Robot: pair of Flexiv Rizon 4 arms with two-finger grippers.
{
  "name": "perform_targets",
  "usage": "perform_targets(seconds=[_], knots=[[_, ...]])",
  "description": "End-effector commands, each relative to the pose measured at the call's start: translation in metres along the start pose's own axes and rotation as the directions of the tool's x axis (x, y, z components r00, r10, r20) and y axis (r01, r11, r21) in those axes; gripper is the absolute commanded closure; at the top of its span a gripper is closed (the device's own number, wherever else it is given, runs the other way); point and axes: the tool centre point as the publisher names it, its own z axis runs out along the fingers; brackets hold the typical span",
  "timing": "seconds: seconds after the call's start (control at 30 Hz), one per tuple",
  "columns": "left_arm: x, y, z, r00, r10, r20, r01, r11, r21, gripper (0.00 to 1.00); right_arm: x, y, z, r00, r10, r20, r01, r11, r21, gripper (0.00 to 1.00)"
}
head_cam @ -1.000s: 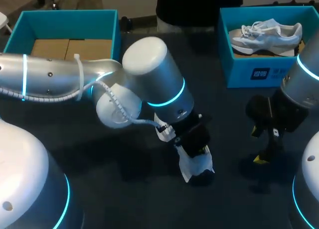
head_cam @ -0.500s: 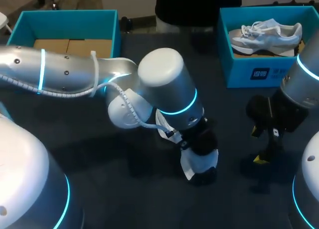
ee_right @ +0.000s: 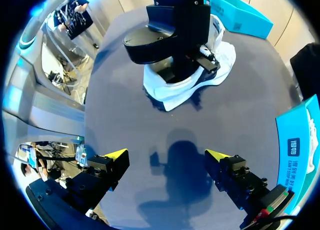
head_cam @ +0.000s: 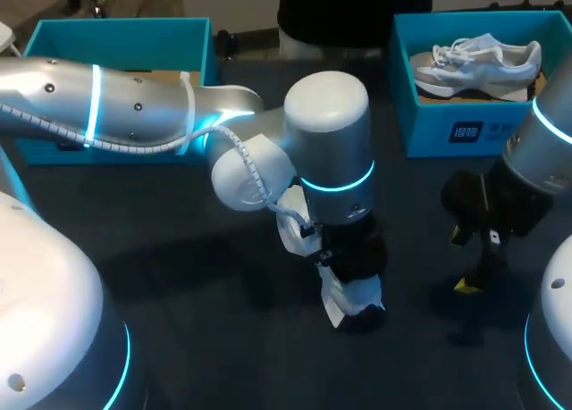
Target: Take the shoe out of the shoebox, open the shoe tongue, remove and reinsert the insole, then place the shoe into the shoebox
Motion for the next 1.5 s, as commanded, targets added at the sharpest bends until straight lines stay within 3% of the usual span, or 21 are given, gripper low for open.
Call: perform_targets(seconds=[0.03,0.47,0.8,0.97,1.03,1.17,1.4,1.5], knots=[[0.014,0.004,0.017,0.999,0.021,-0.034,-0.021,1.0,-0.002,1.0,0.0,0.0,0.001,1.0,0.0,0.001,0.0,1.0,0.001,0.0],[0.025,0.012,-0.005,0.966,0.189,-0.178,-0.187,0.982,0.032,1.0,0.0,0.0,0.001,1.0,0.0,0.001,0.0,1.0,0.001,0.0],[0.004,0.0,-0.033,0.967,0.203,-0.156,-0.191,0.978,0.088,1.0,0.0,0.0,0.001,1.0,0.0,0.001,0.0,1.0,0.001,0.0],[-0.001,-0.017,-0.03,0.959,0.224,-0.173,-0.207,0.972,0.11,1.0,0.0,0.0,0.001,1.0,0.0,0.001,0.0,1.0,0.001,0.0],[-0.004,-0.03,-0.018,0.947,0.242,-0.209,-0.22,0.967,0.126,1.0,0.0,0.0,0.001,1.0,0.0,0.001,0.0,1.0,0.001,0.0],[-0.002,-0.033,-0.001,0.94,0.238,-0.244,-0.217,0.97,0.113,1.0,0.0,0.0,0.001,1.0,0.0,0.001,0.0,1.0,0.001,0.0],[0.012,-0.013,0.011,0.923,0.224,-0.312,-0.211,0.975,0.076,1.0,0.0,0.0,0.001,1.0,0.0,0.001,0.0,1.0,0.001,0.0],[0.027,0.01,0.007,0.918,0.205,-0.341,-0.208,0.978,0.029,1.0,0.0,0.0,0.001,1.0,0.0,0.001,0.0,1.0,0.001,0.0]])
